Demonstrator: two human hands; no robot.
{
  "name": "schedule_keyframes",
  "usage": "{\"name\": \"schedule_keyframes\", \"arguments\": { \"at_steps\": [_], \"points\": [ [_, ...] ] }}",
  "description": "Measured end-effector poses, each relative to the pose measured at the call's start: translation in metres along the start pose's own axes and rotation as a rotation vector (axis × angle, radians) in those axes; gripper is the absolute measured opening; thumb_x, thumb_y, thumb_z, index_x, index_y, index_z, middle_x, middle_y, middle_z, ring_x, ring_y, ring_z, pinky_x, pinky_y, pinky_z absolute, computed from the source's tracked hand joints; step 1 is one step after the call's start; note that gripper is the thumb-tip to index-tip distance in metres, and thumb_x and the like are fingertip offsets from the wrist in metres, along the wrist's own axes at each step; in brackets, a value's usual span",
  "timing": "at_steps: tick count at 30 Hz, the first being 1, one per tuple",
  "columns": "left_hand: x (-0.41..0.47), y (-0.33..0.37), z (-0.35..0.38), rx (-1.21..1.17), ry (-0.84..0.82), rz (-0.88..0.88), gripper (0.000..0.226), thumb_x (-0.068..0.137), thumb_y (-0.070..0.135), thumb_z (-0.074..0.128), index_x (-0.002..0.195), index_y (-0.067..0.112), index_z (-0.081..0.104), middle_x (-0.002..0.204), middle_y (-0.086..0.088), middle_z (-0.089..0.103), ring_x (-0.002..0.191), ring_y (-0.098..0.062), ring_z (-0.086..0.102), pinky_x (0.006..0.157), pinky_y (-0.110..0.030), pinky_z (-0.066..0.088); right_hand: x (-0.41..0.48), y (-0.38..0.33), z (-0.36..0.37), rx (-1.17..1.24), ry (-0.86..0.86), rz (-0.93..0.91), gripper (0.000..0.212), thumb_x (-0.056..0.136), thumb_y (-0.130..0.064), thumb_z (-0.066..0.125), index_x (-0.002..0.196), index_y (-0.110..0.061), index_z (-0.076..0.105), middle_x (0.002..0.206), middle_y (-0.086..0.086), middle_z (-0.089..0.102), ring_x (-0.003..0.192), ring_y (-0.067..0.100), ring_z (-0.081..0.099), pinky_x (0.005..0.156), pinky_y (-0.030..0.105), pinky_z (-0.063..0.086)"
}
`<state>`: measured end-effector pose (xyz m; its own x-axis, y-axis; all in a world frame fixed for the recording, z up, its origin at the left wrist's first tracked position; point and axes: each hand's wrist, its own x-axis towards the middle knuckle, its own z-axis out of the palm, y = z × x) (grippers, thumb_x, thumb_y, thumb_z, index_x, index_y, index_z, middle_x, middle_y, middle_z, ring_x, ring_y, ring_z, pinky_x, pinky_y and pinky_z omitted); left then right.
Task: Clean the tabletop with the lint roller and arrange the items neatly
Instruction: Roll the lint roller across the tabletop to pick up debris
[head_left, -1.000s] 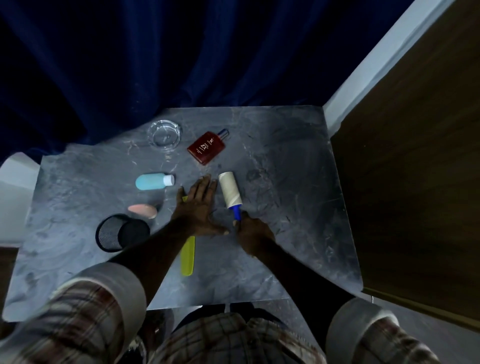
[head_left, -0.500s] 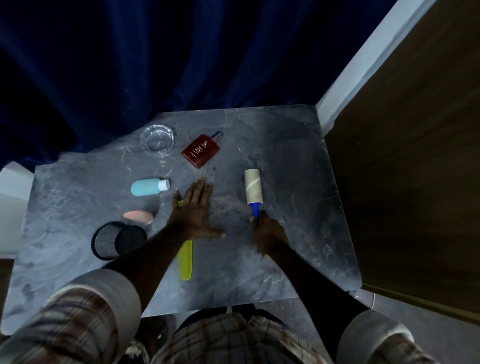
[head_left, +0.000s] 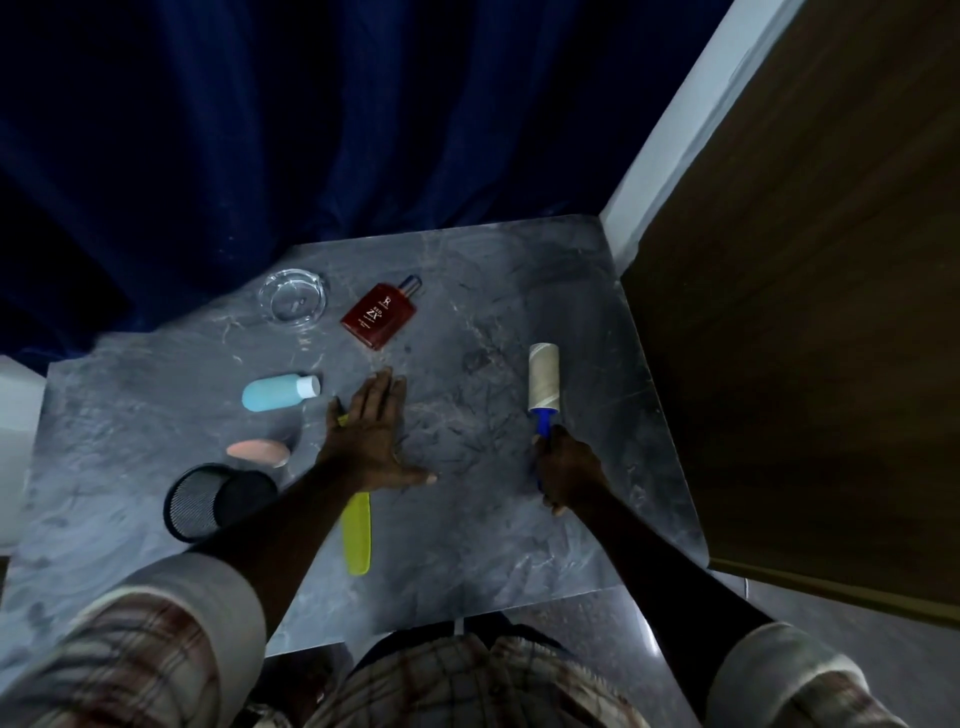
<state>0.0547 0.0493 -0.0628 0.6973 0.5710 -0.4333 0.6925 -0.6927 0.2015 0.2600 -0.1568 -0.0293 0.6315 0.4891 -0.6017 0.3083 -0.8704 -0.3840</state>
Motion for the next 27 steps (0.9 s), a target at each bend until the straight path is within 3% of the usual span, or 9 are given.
{"name": "schedule_keyframes", "arguments": {
  "at_steps": [2, 5, 9, 15, 27],
  "points": [
    [0.000, 0.000, 0.000, -0.007, -0.001, -0.005, 0.160, 0.045, 0.103, 0.060, 0.167, 0.029, -0.012, 0.178, 0.003, -0.016, 0.165, -0.023, -0.007, 0.127, -0.067, 0.006, 0.001, -0.001, -0.002, 0.002, -0.013, 0.002, 0.033, 0.105, -0.036, 0.038, 0.118, -0.011, 0.056, 0.101, 0.018, 0.072, 0.083, 0.036, 0.074, 0.071, 0.038, 0.061],
    [0.000, 0.000, -0.001, -0.007, -0.006, -0.001, 0.161, 0.045, 0.104, 0.059, 0.167, 0.029, -0.012, 0.177, 0.003, -0.017, 0.165, -0.023, -0.008, 0.127, -0.067, 0.005, 0.001, -0.001, -0.003, -0.037, 0.040, -0.032, 0.034, 0.104, -0.038, 0.042, 0.118, -0.010, 0.057, 0.106, 0.020, 0.072, 0.092, 0.041, 0.073, 0.086, 0.049, 0.058],
    [0.001, 0.000, 0.000, 0.012, -0.002, -0.001, 0.160, 0.046, 0.104, 0.059, 0.167, 0.027, -0.012, 0.177, 0.002, -0.016, 0.165, -0.024, -0.008, 0.126, -0.069, 0.007, 0.003, -0.001, -0.006, -0.114, 0.054, -0.043, 0.034, 0.104, -0.038, 0.043, 0.120, -0.012, 0.058, 0.111, 0.019, 0.072, 0.103, 0.039, 0.070, 0.092, 0.042, 0.055],
    [0.001, 0.000, 0.000, 0.001, -0.008, -0.006, 0.161, 0.046, 0.103, 0.062, 0.168, 0.027, -0.011, 0.177, 0.002, -0.017, 0.165, -0.024, -0.008, 0.127, -0.069, 0.006, 0.003, -0.003, -0.013, -0.090, 0.019, -0.002, 0.038, 0.100, -0.046, 0.045, 0.117, -0.016, 0.061, 0.114, 0.019, 0.071, 0.099, 0.040, 0.072, 0.090, 0.047, 0.058],
    [0.003, 0.002, 0.000, 0.002, -0.024, -0.010, 0.159, 0.049, 0.100, 0.063, 0.168, 0.025, -0.012, 0.177, -0.001, -0.018, 0.165, -0.025, -0.009, 0.126, -0.070, 0.007, 0.000, -0.011, -0.025, -0.184, 0.018, 0.033, 0.064, 0.089, -0.069, 0.048, 0.117, -0.014, 0.065, 0.118, 0.018, 0.070, 0.108, 0.033, 0.069, 0.096, 0.039, 0.054]
  ]
}}
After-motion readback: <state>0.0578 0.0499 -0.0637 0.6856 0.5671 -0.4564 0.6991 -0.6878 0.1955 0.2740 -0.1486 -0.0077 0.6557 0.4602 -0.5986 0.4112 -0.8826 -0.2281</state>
